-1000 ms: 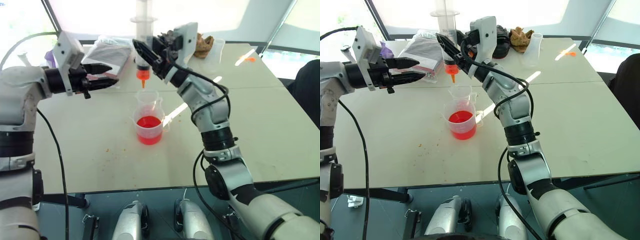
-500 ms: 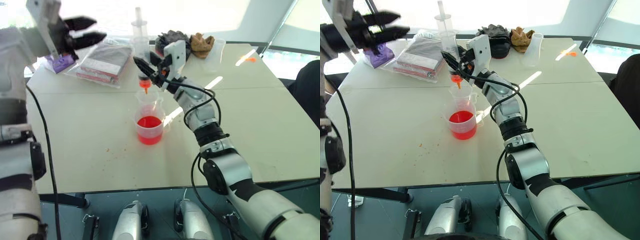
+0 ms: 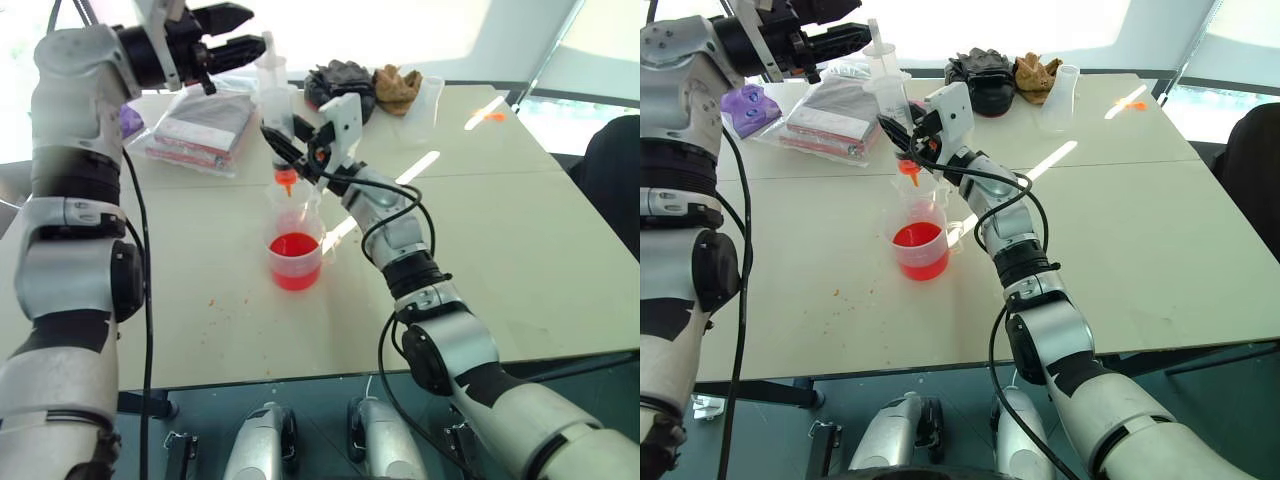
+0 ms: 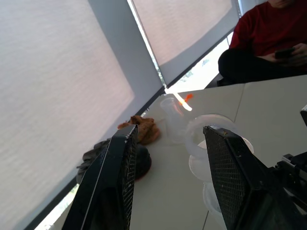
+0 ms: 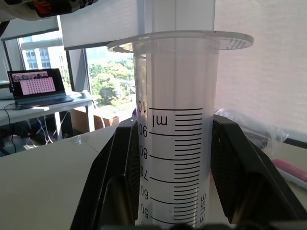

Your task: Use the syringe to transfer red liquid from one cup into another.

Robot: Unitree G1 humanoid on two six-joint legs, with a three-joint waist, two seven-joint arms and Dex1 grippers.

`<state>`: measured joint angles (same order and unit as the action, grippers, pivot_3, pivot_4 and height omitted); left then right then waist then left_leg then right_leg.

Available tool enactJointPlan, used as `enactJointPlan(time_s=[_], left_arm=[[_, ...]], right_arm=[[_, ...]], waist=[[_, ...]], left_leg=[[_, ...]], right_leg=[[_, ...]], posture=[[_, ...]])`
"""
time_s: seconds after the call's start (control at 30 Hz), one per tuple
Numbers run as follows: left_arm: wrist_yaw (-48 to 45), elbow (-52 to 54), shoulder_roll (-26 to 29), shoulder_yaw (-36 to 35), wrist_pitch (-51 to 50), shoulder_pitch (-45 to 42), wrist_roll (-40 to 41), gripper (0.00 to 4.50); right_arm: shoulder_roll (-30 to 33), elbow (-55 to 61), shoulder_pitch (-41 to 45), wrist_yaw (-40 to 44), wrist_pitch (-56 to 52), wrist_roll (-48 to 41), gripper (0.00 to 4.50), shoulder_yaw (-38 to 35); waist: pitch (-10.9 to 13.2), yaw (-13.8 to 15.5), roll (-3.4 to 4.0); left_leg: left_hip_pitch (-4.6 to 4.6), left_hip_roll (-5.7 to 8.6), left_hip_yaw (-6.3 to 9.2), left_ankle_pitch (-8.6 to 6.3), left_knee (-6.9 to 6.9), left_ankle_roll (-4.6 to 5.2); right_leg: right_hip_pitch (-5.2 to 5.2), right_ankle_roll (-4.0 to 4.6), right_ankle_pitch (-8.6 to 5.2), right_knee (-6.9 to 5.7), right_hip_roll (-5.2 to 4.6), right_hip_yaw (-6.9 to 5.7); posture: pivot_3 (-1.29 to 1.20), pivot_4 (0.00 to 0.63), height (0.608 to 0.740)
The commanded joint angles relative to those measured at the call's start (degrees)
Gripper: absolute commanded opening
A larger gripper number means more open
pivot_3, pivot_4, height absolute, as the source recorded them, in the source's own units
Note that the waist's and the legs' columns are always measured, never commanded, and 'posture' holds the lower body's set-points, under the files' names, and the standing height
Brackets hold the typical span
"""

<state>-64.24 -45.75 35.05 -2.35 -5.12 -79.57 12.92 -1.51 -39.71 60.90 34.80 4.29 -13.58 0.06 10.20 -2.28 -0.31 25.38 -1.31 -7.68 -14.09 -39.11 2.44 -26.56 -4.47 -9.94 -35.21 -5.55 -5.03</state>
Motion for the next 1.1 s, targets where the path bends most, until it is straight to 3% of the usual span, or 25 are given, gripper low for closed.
enactJointPlan(time_s=[0.03,0.23,0.53,1.1], left_arm=[[0.14,-0.79,-0.23,-0.13,3.09,-2.37,-1.21,2.26],[0.17,-3.14,-1.55,0.95,6.43,-2.44,-3.44,2.26],[0.43,-7.02,-3.66,1.42,10.53,-3.22,-5.48,0.07],[-6.49,-0.04,-3.86,1.36,4.05,-0.46,-2.92,0.01]], right_arm=[[-0.5,1.37,0.3,0.07,1.65,0.24,1.47,-0.08],[-0.49,0.04,0.54,0.24,2.39,1.1,1.47,-0.02],[-1.21,-2.1,1.6,0.64,3.94,2.09,1.47,0.51],[-2.02,-5.11,3.41,0.11,6.44,2.63,1.47,-0.09]], waist=[[0.0,-0.08,0.0],[0.0,-0.14,-0.01],[0.01,-0.25,-0.01],[0.01,-0.24,-0.01]], left_leg=[[0.0,0.0,0.0,0.0,0.0,0.0],[0.0,0.0,0.0,0.0,0.0,0.0],[0.0,0.0,0.0,0.0,0.0,0.01],[0.0,0.0,0.0,-0.01,0.0,0.01]], right_leg=[[0.01,0.0,0.0,0.0,0.0,0.0],[0.0,0.0,0.0,0.0,0.0,0.0],[0.0,0.0,0.0,0.0,0.0,0.0],[0.0,0.0,0.0,0.0,0.0,0.0]], posture=[[0.0,0.15,0.74],[0.0,0.15,0.74],[0.0,0.15,0.74],[0.0,0.15,0.74]])
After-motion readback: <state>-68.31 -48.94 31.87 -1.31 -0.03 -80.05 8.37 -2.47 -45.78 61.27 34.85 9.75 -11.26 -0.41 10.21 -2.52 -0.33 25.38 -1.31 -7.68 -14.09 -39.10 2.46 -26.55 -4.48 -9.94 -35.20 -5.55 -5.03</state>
